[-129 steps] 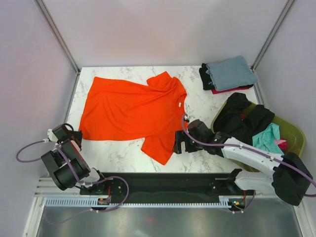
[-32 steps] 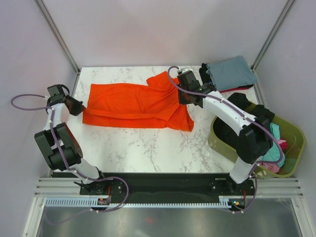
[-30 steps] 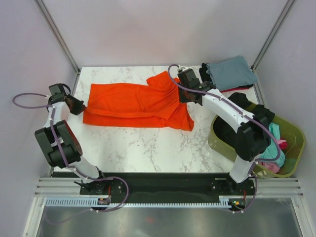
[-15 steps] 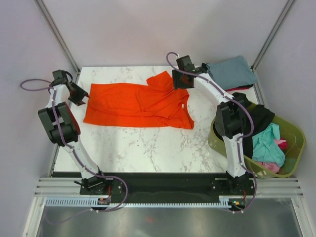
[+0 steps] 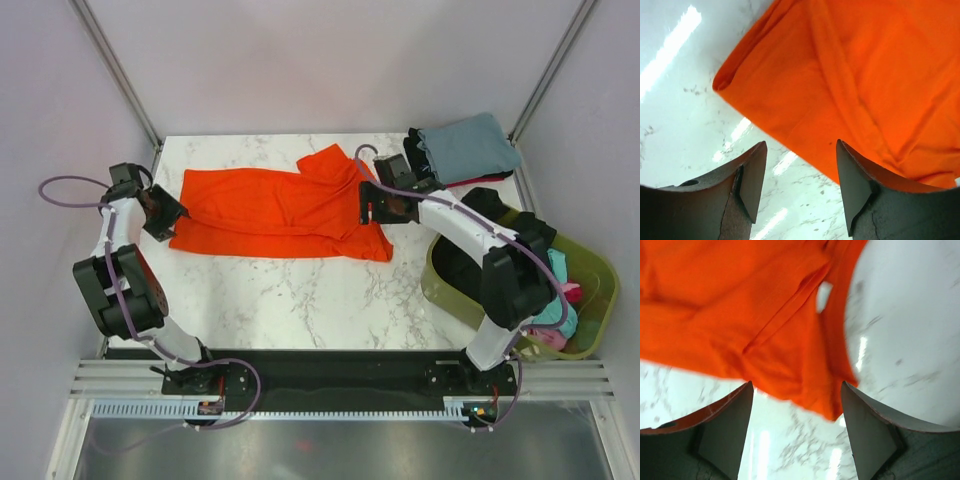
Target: Fold and stack the t-shirts
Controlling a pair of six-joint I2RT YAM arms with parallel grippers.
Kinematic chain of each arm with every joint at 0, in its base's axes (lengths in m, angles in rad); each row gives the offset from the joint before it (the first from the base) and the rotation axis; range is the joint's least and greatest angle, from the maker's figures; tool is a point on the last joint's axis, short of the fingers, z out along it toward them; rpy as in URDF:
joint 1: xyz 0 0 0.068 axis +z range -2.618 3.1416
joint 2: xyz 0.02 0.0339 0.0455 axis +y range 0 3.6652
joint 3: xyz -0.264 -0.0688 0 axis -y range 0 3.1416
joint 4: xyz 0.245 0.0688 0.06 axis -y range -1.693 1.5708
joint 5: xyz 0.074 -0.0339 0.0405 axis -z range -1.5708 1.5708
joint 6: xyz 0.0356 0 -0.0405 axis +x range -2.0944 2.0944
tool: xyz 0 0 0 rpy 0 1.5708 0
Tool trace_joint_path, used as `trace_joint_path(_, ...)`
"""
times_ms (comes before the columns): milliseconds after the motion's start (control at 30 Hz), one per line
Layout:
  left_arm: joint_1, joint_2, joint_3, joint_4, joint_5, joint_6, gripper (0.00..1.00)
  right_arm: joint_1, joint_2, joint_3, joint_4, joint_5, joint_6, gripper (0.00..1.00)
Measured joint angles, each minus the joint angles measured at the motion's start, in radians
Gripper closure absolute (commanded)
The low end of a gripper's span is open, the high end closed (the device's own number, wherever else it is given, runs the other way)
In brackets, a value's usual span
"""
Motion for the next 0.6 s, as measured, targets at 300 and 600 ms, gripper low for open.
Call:
trace_joint_path(300,-0.007,0.033,-0.177,0.084,0.023,-0.022,0.36,0.043,-0.122,-0.405,0.179,-0.078,0.113,0.23)
trace_joint_path(600,-0.007,0.057,-0.181,0.144,-0.024,-0.042,0.35,0.007,-0.071,-0.411,0.294,-0.08,0.129,0.26)
